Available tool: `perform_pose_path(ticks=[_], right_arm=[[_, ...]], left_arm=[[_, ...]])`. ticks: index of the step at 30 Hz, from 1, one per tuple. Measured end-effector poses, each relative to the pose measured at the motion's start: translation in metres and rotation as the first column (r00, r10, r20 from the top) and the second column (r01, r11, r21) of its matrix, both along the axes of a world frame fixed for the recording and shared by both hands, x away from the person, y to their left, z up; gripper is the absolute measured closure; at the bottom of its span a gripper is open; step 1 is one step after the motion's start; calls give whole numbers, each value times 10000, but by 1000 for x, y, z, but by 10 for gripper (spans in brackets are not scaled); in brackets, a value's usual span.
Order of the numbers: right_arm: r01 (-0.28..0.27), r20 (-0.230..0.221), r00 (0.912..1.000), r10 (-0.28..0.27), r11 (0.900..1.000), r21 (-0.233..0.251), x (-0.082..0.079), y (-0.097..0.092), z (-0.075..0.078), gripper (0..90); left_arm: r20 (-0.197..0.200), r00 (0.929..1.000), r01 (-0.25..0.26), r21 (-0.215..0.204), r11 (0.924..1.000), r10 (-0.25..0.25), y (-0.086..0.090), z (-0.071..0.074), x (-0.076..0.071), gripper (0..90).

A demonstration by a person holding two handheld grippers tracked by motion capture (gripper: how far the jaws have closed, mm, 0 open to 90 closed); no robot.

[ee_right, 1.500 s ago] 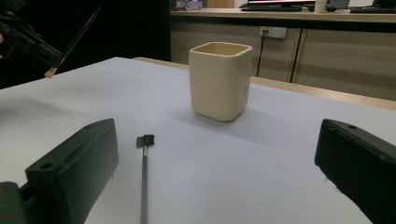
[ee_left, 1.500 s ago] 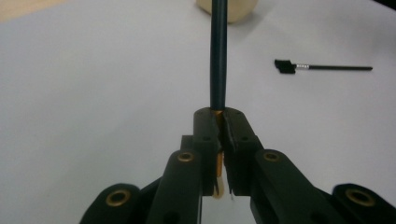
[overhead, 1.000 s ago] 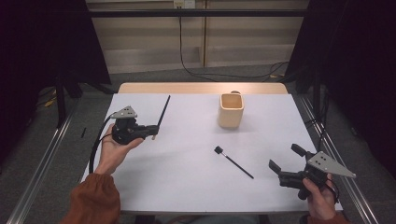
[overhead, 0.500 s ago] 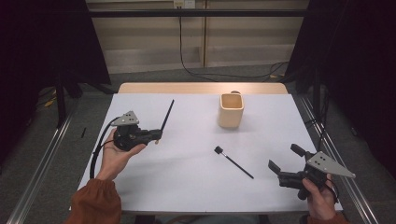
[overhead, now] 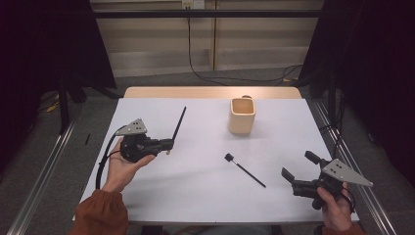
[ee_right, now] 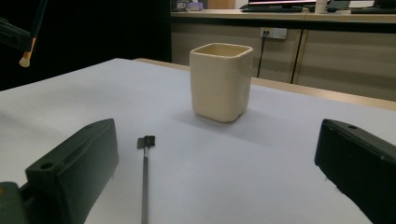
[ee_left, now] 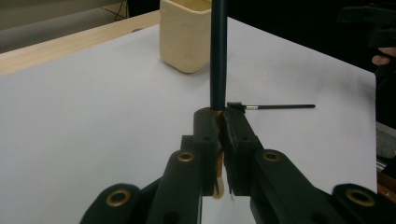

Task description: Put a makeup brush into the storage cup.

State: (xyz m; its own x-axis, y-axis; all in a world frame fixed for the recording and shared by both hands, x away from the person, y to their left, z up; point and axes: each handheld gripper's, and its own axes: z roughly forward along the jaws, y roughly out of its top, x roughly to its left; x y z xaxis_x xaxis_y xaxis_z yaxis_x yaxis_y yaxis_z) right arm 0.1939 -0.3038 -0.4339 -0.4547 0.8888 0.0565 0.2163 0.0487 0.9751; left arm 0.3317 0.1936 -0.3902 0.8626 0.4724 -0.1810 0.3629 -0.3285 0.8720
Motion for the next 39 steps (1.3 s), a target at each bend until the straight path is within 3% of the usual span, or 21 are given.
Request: perform_pose_path(ticks=[24,35,39], right_arm=[[-55,20,10000,55,10000,-23,0,0,0,0],[-110,-2,9999,110,9999,20,0,0,0,0],[-99,4,10000,99,9999,29,0,0,0,0]], left_arm=[[-249,9945,1025,151,9946,-1021,-28,2,-11,847],[-410,9867,1586,360,9867,-1571,-42,2,-15,847],[-578,9795,1955,375,9800,-1931,-50,0,-17,847]])
